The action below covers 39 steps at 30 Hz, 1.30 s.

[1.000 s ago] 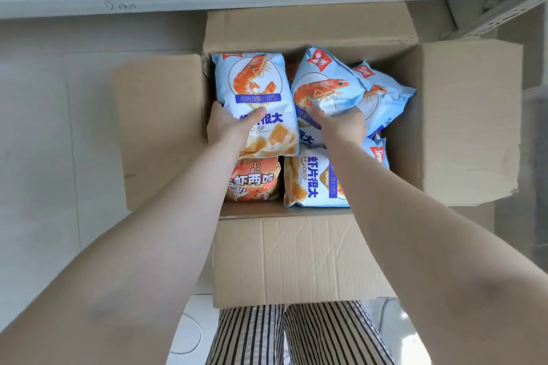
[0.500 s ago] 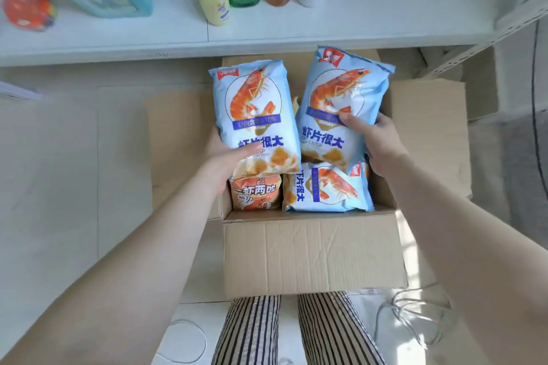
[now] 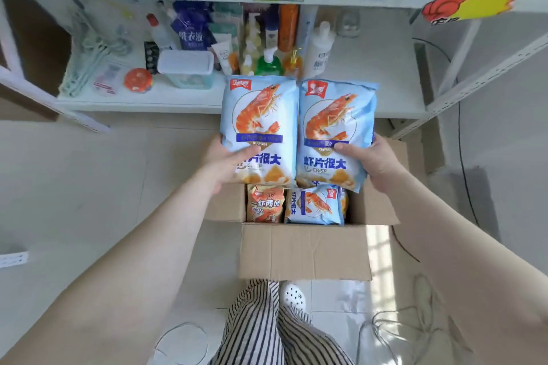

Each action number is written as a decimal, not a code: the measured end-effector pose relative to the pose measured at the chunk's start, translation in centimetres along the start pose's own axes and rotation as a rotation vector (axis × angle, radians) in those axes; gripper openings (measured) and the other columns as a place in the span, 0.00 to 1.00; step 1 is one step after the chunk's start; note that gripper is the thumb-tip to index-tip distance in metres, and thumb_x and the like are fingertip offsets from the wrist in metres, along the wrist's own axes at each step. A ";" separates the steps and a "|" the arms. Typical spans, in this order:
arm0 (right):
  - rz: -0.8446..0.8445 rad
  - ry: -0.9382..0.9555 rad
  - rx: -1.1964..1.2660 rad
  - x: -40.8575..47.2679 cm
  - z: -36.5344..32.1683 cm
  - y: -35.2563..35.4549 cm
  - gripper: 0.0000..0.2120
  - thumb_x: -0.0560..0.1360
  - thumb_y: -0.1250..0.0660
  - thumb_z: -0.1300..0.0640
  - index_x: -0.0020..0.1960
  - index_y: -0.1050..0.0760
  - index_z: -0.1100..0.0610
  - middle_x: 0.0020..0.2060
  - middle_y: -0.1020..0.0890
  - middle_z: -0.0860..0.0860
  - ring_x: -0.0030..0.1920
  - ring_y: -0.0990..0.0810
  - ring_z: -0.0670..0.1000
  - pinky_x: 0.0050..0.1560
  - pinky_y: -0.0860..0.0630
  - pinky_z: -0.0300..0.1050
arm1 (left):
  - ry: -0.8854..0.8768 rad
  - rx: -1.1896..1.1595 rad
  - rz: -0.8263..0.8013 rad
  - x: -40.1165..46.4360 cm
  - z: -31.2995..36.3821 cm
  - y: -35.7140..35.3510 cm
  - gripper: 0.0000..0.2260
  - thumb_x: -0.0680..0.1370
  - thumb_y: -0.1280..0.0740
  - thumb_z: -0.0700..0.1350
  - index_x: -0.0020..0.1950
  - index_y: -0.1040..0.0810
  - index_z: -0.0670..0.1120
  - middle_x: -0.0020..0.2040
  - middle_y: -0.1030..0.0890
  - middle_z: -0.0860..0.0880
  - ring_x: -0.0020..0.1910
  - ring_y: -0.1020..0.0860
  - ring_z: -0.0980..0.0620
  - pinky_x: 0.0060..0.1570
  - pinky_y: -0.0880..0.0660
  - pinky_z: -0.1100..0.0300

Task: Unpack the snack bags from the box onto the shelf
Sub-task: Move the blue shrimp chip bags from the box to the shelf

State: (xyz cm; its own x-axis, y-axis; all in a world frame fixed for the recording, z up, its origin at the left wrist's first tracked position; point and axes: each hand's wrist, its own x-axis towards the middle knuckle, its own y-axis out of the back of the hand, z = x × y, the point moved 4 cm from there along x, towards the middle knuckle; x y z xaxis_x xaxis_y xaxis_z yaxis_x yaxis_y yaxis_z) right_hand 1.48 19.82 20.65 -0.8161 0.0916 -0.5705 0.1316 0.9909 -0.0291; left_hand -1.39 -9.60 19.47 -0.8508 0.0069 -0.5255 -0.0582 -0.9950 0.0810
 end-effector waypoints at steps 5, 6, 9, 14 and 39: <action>-0.082 0.010 -0.051 -5.0 -3.3 -1.7 0.28 0.60 0.21 0.55 0.58 0.23 0.59 0.50 0.14 0.55 0.49 0.15 0.58 0.53 0.19 0.56 | -0.020 -0.054 0.077 -5.6 2.2 2.2 0.15 0.69 0.24 0.38 0.50 0.24 0.51 0.46 0.17 0.54 0.44 0.19 0.56 0.44 0.25 0.61; -0.089 0.014 -0.058 -5.8 -4.0 -2.2 0.28 0.60 0.21 0.54 0.57 0.22 0.58 0.50 0.14 0.55 0.49 0.14 0.58 0.53 0.19 0.56 | -0.024 -0.070 0.097 -6.7 2.6 2.7 0.15 0.69 0.24 0.38 0.51 0.24 0.50 0.45 0.18 0.55 0.44 0.19 0.57 0.42 0.25 0.62; -0.104 0.008 -0.081 -7.6 -5.5 -4.0 0.24 0.58 0.20 0.53 0.53 0.21 0.56 0.49 0.14 0.56 0.48 0.14 0.57 0.52 0.19 0.55 | -0.036 -0.114 0.138 -9.3 3.8 4.8 0.17 0.69 0.24 0.39 0.54 0.24 0.49 0.45 0.17 0.55 0.43 0.19 0.58 0.43 0.25 0.62; -0.142 0.000 -0.103 -9.4 -7.5 -8.7 0.25 0.59 0.20 0.54 0.54 0.21 0.56 0.51 0.14 0.57 0.50 0.15 0.59 0.53 0.19 0.57 | -0.070 -0.133 0.167 -11.3 6.2 9.6 0.13 0.70 0.24 0.39 0.48 0.24 0.52 0.44 0.18 0.56 0.41 0.20 0.59 0.41 0.26 0.63; -0.203 0.087 -0.068 -7.4 -13.8 -44.8 0.47 0.42 0.13 0.45 0.58 0.22 0.58 0.53 0.15 0.56 0.53 0.16 0.58 0.53 0.19 0.55 | -0.175 -0.071 0.215 -7.1 13.0 48.3 0.23 0.67 0.22 0.42 0.60 0.22 0.44 0.50 0.16 0.50 0.46 0.16 0.54 0.41 0.21 0.61</action>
State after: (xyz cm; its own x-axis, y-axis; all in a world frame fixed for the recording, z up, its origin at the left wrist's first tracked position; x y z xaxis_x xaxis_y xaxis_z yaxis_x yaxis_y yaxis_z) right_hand -6.15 -23.84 37.50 -0.8676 -0.1055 -0.4860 -0.0762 0.9939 -0.0797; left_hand -4.91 -56.37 38.13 -0.9173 -0.1940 -0.3478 0.1650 -0.9800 0.1117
